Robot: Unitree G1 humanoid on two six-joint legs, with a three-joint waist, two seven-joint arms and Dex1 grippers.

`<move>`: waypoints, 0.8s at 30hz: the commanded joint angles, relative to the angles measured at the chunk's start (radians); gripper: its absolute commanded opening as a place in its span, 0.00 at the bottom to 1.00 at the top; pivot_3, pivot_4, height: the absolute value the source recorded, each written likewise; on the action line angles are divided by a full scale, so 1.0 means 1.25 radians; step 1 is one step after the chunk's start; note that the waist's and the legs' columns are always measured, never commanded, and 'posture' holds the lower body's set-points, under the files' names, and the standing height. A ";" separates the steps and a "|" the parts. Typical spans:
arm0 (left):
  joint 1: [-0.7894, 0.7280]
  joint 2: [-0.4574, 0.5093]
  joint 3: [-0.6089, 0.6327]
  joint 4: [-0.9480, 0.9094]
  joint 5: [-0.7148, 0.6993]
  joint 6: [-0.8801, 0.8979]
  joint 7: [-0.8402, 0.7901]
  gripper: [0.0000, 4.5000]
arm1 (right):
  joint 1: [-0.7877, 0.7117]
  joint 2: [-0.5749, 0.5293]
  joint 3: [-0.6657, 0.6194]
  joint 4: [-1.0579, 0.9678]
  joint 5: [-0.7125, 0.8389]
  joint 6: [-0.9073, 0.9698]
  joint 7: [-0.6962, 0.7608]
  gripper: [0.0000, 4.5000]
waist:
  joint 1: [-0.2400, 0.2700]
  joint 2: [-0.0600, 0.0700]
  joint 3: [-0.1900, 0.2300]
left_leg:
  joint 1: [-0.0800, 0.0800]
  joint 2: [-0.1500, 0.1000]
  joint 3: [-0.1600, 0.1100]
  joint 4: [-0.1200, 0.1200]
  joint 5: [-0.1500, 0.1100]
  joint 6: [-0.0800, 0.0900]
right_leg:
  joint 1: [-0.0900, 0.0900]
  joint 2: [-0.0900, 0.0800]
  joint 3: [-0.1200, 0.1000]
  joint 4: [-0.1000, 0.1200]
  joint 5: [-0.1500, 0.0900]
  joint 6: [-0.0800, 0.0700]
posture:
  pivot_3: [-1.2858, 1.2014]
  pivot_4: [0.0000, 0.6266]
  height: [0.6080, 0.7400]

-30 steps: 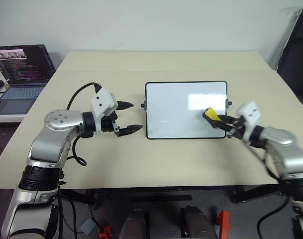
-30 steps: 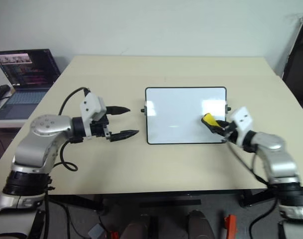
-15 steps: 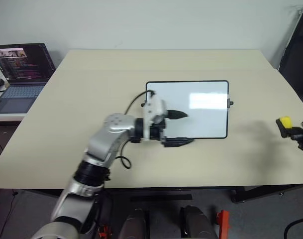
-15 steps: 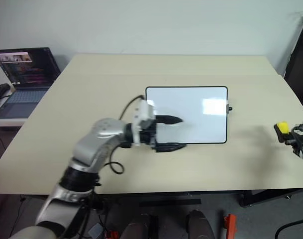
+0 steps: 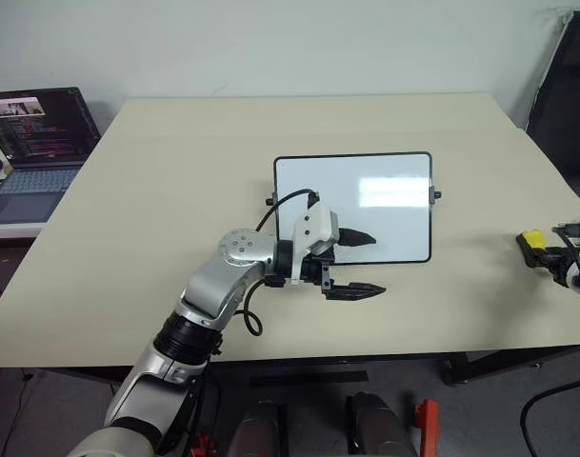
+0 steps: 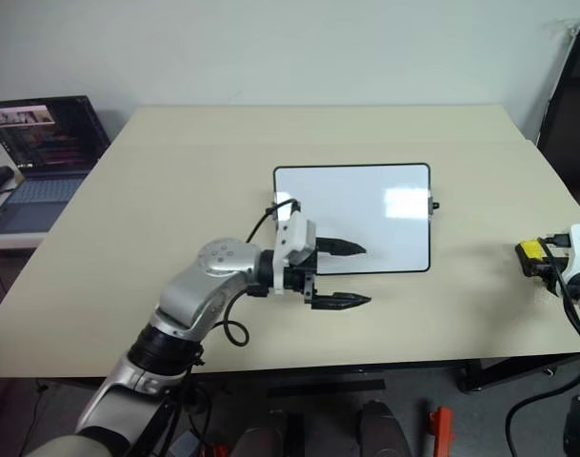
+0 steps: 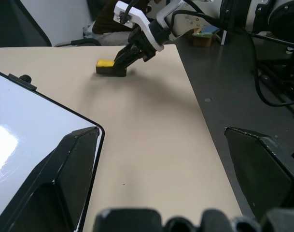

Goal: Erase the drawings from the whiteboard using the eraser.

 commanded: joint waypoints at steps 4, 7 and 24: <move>-0.006 0.017 0.038 -0.014 0.000 -0.017 0.011 1.00 | -0.027 -0.023 -0.010 -0.027 0.010 -0.014 0.020 0.87 | -0.002 0.000 0.000 | 0.000 0.000 0.000 0.000 0.000 0.000 | 0.000 0.000 0.001 0.000 0.000 0.000 | 0.52 0.24 1.00; -0.007 0.039 0.061 -0.019 0.011 -0.027 0.024 1.00 | -0.006 -0.034 -0.012 -0.093 0.015 -0.013 0.036 0.99 | -0.002 0.000 0.000 | 0.000 0.000 0.001 0.000 0.000 0.000 | 0.000 0.000 0.001 0.000 0.000 0.000 | 0.52 0.24 1.00; 0.091 -0.026 0.394 0.316 0.189 -0.354 0.592 1.00 | 0.045 0.349 -0.058 -0.163 0.048 -0.452 -0.133 0.99 | 0.020 -0.002 -0.001 | -0.001 -0.001 0.001 0.001 0.000 0.000 | -0.001 -0.001 0.002 -0.001 0.003 0.000 | 0.52 0.24 1.00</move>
